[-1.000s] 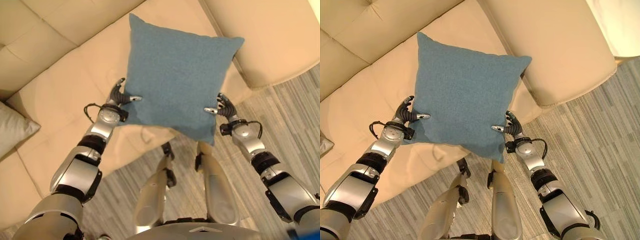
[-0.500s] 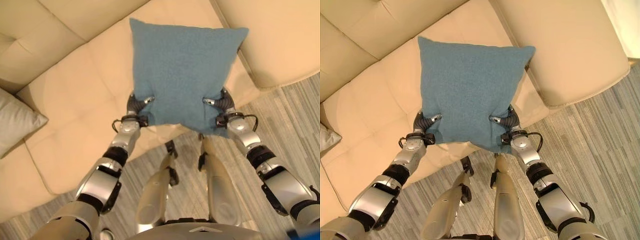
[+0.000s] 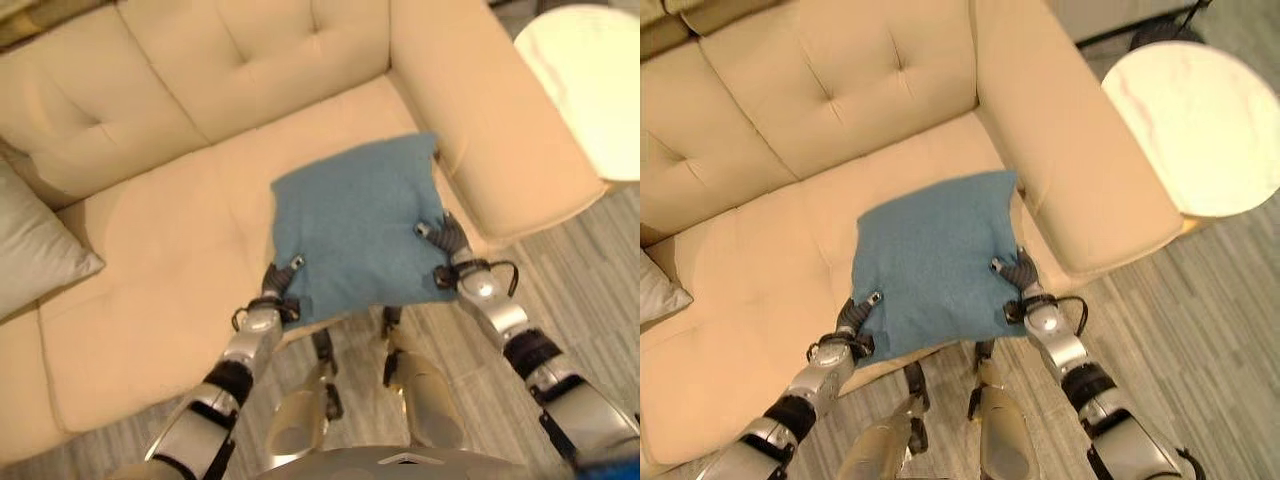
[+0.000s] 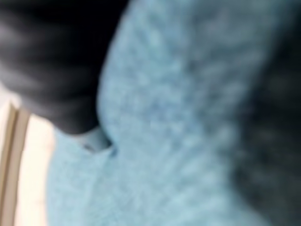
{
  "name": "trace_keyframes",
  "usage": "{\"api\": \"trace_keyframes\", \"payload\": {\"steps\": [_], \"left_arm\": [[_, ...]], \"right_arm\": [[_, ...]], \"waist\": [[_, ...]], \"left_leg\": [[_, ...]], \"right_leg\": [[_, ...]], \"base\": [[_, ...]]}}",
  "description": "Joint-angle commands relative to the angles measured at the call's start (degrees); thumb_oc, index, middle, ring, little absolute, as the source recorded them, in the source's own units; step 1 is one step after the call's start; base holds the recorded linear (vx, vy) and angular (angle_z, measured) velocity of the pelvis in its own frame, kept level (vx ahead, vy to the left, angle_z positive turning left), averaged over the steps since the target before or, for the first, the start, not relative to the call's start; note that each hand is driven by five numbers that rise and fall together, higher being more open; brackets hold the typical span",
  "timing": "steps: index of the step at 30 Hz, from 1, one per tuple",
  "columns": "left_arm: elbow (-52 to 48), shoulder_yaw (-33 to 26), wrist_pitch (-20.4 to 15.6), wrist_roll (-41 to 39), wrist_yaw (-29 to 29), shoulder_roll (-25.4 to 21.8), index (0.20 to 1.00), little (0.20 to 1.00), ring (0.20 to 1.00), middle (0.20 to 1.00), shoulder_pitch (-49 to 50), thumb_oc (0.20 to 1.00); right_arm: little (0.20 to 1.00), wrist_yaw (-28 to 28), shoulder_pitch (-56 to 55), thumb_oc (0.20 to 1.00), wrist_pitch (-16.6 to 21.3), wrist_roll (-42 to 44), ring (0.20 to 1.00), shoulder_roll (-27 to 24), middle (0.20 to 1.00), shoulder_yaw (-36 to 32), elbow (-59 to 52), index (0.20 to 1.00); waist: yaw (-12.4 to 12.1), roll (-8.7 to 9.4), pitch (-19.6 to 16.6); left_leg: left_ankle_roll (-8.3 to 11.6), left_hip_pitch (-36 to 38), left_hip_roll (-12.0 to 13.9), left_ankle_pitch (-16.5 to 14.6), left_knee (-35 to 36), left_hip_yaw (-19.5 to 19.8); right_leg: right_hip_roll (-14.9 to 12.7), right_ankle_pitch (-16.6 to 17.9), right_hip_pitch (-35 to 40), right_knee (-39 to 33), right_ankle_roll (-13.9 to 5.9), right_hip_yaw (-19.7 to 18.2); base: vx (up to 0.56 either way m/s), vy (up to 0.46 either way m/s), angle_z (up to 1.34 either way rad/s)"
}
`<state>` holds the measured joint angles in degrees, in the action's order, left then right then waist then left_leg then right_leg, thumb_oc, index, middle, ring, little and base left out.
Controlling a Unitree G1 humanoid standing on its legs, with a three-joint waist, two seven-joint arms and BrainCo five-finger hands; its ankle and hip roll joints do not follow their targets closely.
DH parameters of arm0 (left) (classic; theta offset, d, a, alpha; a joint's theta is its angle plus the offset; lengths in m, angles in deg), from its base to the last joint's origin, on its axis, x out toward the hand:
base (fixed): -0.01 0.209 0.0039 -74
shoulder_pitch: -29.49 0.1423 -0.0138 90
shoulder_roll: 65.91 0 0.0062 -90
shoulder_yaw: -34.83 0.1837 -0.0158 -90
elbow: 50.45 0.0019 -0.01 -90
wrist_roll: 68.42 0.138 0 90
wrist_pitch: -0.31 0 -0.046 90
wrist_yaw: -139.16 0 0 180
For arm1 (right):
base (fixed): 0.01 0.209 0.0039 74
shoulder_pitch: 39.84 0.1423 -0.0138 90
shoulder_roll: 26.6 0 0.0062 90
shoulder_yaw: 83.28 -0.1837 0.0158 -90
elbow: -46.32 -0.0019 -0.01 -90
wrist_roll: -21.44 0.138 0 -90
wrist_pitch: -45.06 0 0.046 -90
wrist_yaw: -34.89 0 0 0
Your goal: Pick up all the scattered cushions and arrange them neatly on the sofa.
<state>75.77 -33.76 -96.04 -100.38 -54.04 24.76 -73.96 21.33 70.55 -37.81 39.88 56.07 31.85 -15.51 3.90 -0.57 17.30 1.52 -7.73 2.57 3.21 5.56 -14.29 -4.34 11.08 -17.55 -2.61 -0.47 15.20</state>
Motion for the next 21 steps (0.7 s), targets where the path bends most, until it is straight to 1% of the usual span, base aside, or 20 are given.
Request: {"api": "trace_keyframes", "payload": {"steps": [1,4,5,6,7,9,10,11,12,13,14,17,18,19,20,21], "left_arm": [[-8.13,0.63,-5.31,-0.06,4.64,1.96,0.2,0.2,0.2,0.2,-3.8,0.2],[-12.94,-0.75,-5.19,0.76,5.78,0.42,0.2,0.2,0.2,0.2,0.19,0.2],[-12.98,-0.74,-5.17,0.76,5.77,0.42,0.2,0.2,0.2,0.2,0.24,0.2],[-14.04,-1.32,-5.07,1.07,6.17,-0.18,0.2,0.2,0.2,0.2,1.47,0.2],[-15.36,-2.22,-4.77,1.39,6.84,-0.93,0.2,0.2,0.2,0.2,3.63,0.2],[-16.18,-2.56,-4.53,1.73,7.12,-1.34,0.2,0.2,0.2,0.2,4.52,0.2],[-17.14,-2.76,-4.15,2.22,7.7,-1.57,0.2,0.2,0.2,0.2,6.13,0.2],[-17.65,-2.92,-3.97,2.32,8.01,-1.8,0.2,0.2,0.2,0.2,6.69,0.2],[-17.67,-2.92,-3.96,2.32,8.01,-1.8,0.2,0.2,0.2,0.2,6.72,0.2],[-18.18,-3.74,-3.57,3.01,8.52,-2.4,0.2,0.2,0.2,0.2,8.63,0.2],[-18.21,-3.75,-3.56,3.02,8.52,-2.41,0.2,0.2,0.2,0.2,8.68,0.2],[-18.38,-4.14,-3.08,3.72,9.13,-2.37,0.2,0.2,0.2,0.2,10.37,0.2],[-19.11,-4.36,-2.8,3.96,9.32,-2.51,0.2,0.2,0.2,0.2,11.4,0.2],[-19.41,-4.65,-2.71,4.28,9.4,-2.67,0.2,0.2,0.2,0.2,11.48,0.2],[-19.41,-4.64,-2.71,4.28,9.4,-2.67,0.2,0.2,0.2,0.2,11.48,0.2],[-19.32,-4.83,-2.65,4.82,9.43,-2.97,0.2,0.2,0.2,0.2,11.43,0.2]], "right_arm": [[0.2,3.83,1.59,0.2,4.94,-3.25,0.2,4.69,0.2,0.52,-7.3,0.2],[0.2,5.0,-2.15,0.2,5.01,-4.09,0.2,2.91,0.2,-1.48,-10.9,0.2],[0.2,5.0,-2.19,0.2,5.0,-4.09,0.2,2.91,0.2,-1.48,-10.92,0.2],[0.2,5.31,-3.06,0.2,5.09,-4.32,0.2,2.52,0.2,-1.95,-11.82,0.2],[0.2,5.87,-4.48,0.2,5.01,-4.75,0.2,1.83,0.2,-2.97,-13.01,0.2],[0.2,6.07,-5.18,0.2,4.92,-4.64,0.2,1.58,0.2,-3.41,-13.64,0.2],[0.2,6.47,-6.77,0.2,4.78,-4.79,0.2,1.07,0.2,-4.86,-14.82,0.2],[0.2,6.78,-7.45,0.2,4.55,-4.69,0.2,0.88,0.2,-5.29,-15.09,0.2],[0.2,6.78,-7.48,0.2,4.54,-4.69,0.2,0.88,0.2,-5.29,-15.11,0.2],[0.2,7.42,-7.68,0.2,4.0,-5.37,0.2,1.0,0.2,-4.9,-15.43,0.2],[0.2,7.41,-7.71,0.2,3.98,-5.38,0.2,1.01,0.2,-4.89,-15.45,0.2],[0.2,8.06,-7.82,0.2,3.01,-6.35,0.2,1.43,0.2,-5.01,-15.05,0.2],[0.2,7.97,-8.03,0.2,2.58,-6.54,0.2,1.62,0.2,-5.31,-15.33,0.2],[0.2,8.23,-8.23,0.2,2.42,-6.78,0.2,1.6,0.2,-5.58,-15.49,0.2],[0.2,8.23,-8.23,0.2,2.42,-6.78,0.2,1.6,0.2,-5.58,-15.49,0.2],[0.2,8.27,-8.19,0.2,2.23,-6.93,0.2,1.72,0.2,-5.73,-15.55,0.2]], "waist": [[-0.78,0.52,-1.99],[-0.9,1.1,-3.59],[-0.88,1.1,-3.6],[-0.95,1.27,-4.44],[-1.28,1.83,-5.45],[-1.43,2.0,-5.99],[-1.24,2.35,-6.81],[-0.86,2.38,-7.2],[-0.86,2.38,-7.22],[-0.66,2.14,-8.41],[-0.69,2.15,-8.41],[-0.93,2.45,-9.48],[-1.18,2.55,-9.63],[-1.09,2.54,-9.66],[-1.1,2.54,-9.66],[-0.99,2.49,-9.58]], "left_leg": [[3.95,0.64,2.7,-0.13,-4.22,-2.73],[4.18,1.77,2.89,-0.72,-5.73,-2.1],[4.19,1.79,2.89,-0.73,-5.74,-2.07],[4.24,1.8,2.84,-0.79,-6.13,-2.0],[4.62,2.41,2.74,-1.14,-7.16,-2.06],[4.64,2.67,2.66,-1.35,-7.37,-2.33],[4.47,2.96,2.55,-1.68,-8.15,-4.31],[4.2,3.26,2.68,-1.88,-8.47,-6.41],[4.19,3.24,2.69,-1.89,-8.5,-6.4],[3.53,4.75,2.22,-2.79,-7.64,-7.99],[3.52,4.82,2.21,-2.78,-7.6,-8.03],[2.47,6.46,1.23,-3.73,-6.21,-7.62],[1.39,7.7,0.39,-3.93,-4.55,-6.99],[1.04,8.57,0.05,-3.95,-3.22,-7.04],[1.04,8.58,0.04,-3.95,-3.21,-7.05],[0.46,9.33,-0.3,-4.08,-2.31,-6.95]], "right_leg": [[-1.75,-13.0,5.77,8.14,-5.66,-1.37],[-1.57,-13.8,8.91,7.46,-5.45,0.2],[-1.57,-13.79,8.96,7.43,-5.45,0.23],[-1.53,-13.75,9.73,6.85,-5.47,0.76],[-1.65,-13.9,11.65,6.03,-5.57,1.88],[-1.84,-13.88,12.41,5.67,-5.76,2.55],[-2.57,-13.72,13.88,5.31,-6.03,4.41],[-2.87,-13.6,14.35,5.27,-6.15,5.31],[-2.86,-13.59,14.36,5.25,-6.15,5.32],[-2.88,-13.43,15.12,5.05,-6.47,5.6],[-2.89,-13.43,15.14,5.04,-6.48,5.55],[-3.53,-13.45,15.55,6.29,-7.33,5.24],[-4.48,-13.04,14.8,9.44,-8.04,4.1],[-5.04,-12.87,14.13,11.43,-8.56,3.55],[-5.04,-12.88,14.12,11.44,-8.56,3.54],[-5.67,-12.59,13.14,14.08,-9.38,2.65]], "base": [[0.03,-0.029,0.39],[0.05,-0.018,0.35],[0.04,-0.002,0.3],[0.06,0.0,0.28],[0.06,0.001,0.24],[0.06,0.022,0.22],[0.06,0.053,0.24],[0.04,0.044,0.34],[0.09,0.134,0.37],[0.08,0.115,0.75],[0.12,0.175,0.74],[0.1,0.165,0.22],[0.11,0.277,0.05],[0.08,0.215,0.02],[0.05,0.15,-0.08],[0.04,0.182,-0.06]]}}
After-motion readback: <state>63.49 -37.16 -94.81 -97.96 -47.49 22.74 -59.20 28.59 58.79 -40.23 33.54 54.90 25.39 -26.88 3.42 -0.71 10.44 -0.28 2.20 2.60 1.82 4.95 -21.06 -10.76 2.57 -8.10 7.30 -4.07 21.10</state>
